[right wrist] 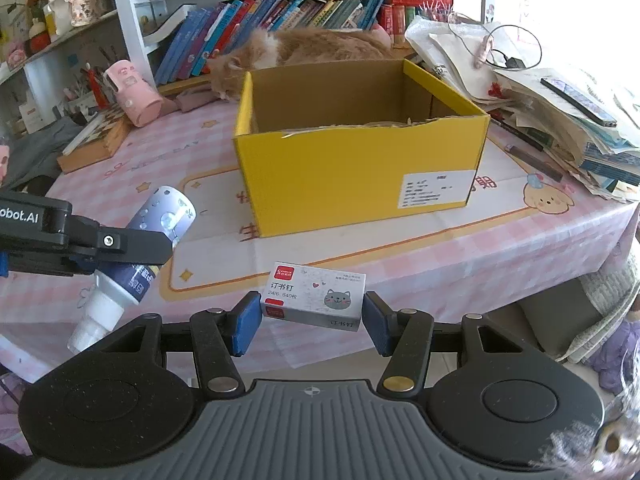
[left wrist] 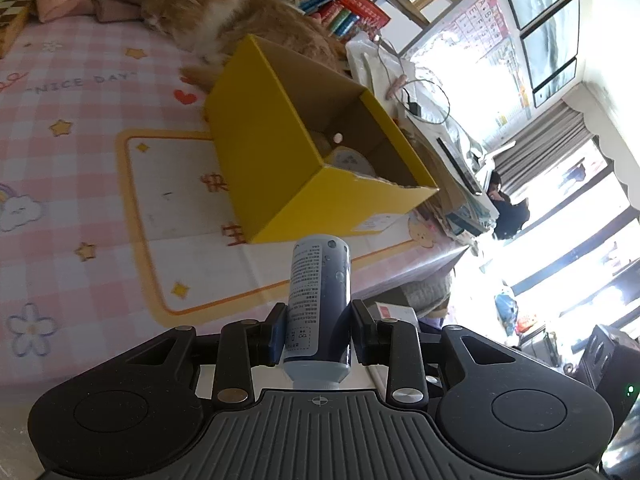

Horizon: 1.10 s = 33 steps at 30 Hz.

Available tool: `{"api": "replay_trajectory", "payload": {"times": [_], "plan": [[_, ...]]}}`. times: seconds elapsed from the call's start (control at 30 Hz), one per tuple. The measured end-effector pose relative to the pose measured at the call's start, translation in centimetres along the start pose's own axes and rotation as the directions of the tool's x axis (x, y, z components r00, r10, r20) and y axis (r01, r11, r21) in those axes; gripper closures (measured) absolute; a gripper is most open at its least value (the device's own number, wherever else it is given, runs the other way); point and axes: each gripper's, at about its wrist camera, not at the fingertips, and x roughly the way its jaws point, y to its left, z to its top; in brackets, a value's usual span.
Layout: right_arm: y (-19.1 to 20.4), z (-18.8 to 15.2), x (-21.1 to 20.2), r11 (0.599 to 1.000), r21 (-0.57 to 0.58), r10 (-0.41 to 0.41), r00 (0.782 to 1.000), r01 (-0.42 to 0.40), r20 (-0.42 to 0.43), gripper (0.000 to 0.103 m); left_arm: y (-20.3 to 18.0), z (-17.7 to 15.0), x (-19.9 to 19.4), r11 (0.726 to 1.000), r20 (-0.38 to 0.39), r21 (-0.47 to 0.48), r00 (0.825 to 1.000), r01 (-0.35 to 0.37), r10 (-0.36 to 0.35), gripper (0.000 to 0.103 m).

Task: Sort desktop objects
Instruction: 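Carry the spray bottle and stapler box with both tools toward the yellow box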

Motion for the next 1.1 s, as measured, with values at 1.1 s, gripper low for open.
{"api": "replay_trajectory", "payload": {"times": [1.1], "plan": [[-10.6,13.1,4.3,0.980,-0.135,0.171,0.965,-0.146,0.200,0.051,-8.9,10.7,6.9,0.981,0.287,0.097,0.948,-0.169,0.136,0.071]]}}
